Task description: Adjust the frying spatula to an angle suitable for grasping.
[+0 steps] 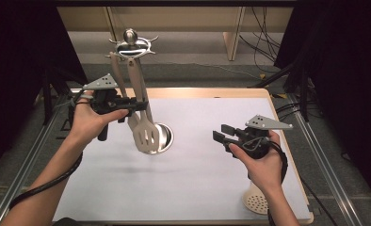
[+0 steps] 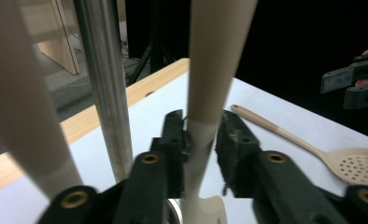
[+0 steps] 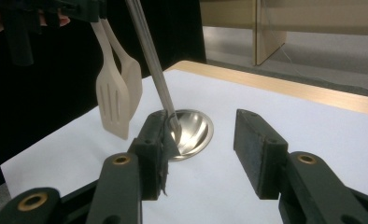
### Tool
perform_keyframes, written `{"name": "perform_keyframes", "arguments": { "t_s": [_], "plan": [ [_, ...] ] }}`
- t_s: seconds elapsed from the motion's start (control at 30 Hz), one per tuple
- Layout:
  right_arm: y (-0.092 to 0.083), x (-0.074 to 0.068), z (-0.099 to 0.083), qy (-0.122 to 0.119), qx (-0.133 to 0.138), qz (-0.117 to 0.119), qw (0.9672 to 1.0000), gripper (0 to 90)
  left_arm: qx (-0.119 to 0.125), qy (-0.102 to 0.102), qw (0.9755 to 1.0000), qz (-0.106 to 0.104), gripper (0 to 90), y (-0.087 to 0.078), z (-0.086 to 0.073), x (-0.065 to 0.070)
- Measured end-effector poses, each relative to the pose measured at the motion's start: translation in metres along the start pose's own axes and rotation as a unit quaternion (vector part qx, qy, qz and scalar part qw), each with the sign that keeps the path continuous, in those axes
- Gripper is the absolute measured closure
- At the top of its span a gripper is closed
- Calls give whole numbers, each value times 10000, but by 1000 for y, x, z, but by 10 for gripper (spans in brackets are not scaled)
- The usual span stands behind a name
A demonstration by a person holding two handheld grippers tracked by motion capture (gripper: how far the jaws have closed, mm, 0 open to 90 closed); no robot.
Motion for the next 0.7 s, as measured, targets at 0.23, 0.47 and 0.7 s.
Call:
{"name": "perform_keyframes", "arguments": {
  "t_s": [0.23,0.47,0.7],
  "plan": [
    [-1,2,-2,65,-25,-104,9999,561,353,73,9987,355,562,-22,-6,-5],
    [-3,5,-1,86,-31,-151,9998,560,697,-4,9955,643,676,-46,2,-9],
    [-7,12,0,252,-45,-325,9991,563,701,-196,9950,680,818,-51,11,-13]
  ]
}}
Point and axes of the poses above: each handheld gripper's, and its own axes: y roughly forward along the jaws, z roughly out of its top, x roughly to its right, the point moved 10 cm from there along y, roughly forward along the jaws, and after that the axes turned 10 degrees about z, right-handed, at the moved point
